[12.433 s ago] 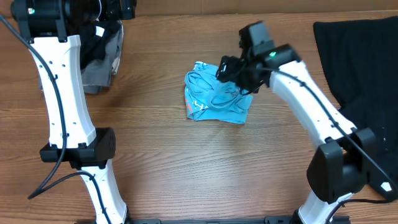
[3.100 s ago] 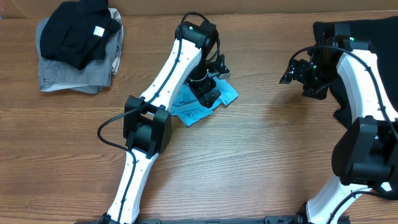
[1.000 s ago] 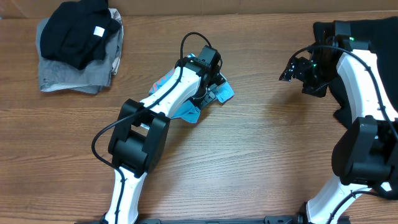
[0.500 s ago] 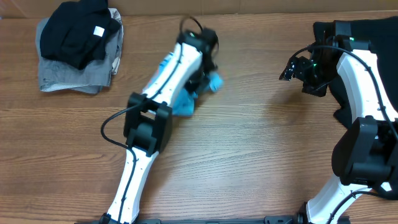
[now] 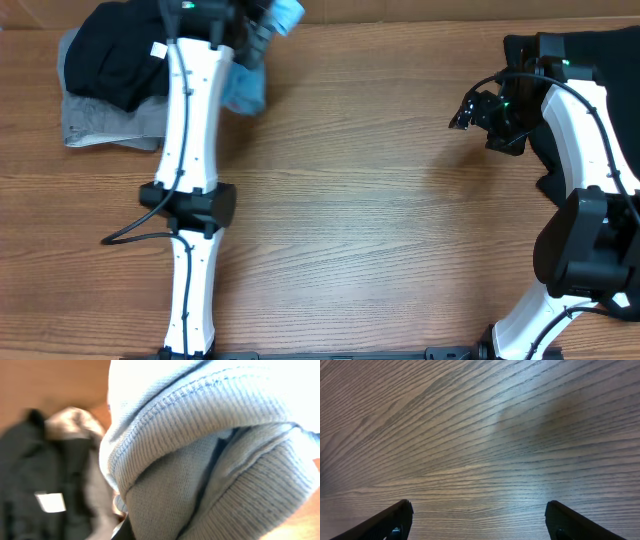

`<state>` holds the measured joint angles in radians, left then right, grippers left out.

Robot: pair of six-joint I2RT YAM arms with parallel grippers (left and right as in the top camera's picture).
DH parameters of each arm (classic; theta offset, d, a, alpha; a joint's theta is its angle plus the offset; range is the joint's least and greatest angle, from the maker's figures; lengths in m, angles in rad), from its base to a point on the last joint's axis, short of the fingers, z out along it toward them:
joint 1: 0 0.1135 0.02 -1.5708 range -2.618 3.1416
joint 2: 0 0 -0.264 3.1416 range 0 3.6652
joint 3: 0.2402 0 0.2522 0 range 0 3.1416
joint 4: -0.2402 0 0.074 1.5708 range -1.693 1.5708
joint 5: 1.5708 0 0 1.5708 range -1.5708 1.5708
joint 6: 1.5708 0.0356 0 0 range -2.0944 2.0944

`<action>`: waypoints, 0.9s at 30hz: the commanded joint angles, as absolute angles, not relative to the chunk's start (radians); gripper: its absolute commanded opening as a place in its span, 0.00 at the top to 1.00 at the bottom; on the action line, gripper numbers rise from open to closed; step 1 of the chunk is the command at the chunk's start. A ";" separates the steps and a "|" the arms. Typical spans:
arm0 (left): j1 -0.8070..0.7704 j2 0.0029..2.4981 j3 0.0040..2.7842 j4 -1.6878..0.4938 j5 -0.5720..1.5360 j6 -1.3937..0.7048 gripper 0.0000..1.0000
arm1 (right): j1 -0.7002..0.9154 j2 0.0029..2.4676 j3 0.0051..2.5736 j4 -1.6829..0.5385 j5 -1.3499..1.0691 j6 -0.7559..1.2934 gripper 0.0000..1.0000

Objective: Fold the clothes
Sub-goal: 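Carry the bundle with the left gripper onto the clothes stack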

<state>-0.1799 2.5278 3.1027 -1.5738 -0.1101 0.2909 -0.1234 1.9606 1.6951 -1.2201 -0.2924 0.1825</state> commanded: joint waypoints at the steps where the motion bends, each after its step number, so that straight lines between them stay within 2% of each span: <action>1: -0.111 2.458 3.142 -1.524 -0.142 0.337 0.96 | -0.125 1.935 1.715 -1.217 -0.302 0.175 0.12; 6: -0.043 2.404 3.142 -1.397 -0.255 0.429 0.96 | -0.125 1.935 1.715 -1.225 -0.315 0.180 0.12; 13: 0.041 2.375 3.142 -1.234 -0.347 0.676 0.96 | -0.125 1.935 1.715 -1.225 -0.344 0.213 0.12; 27: 0.273 2.395 3.076 -1.142 -0.301 0.727 0.96 | -0.125 1.935 1.715 -1.254 -0.361 0.218 0.12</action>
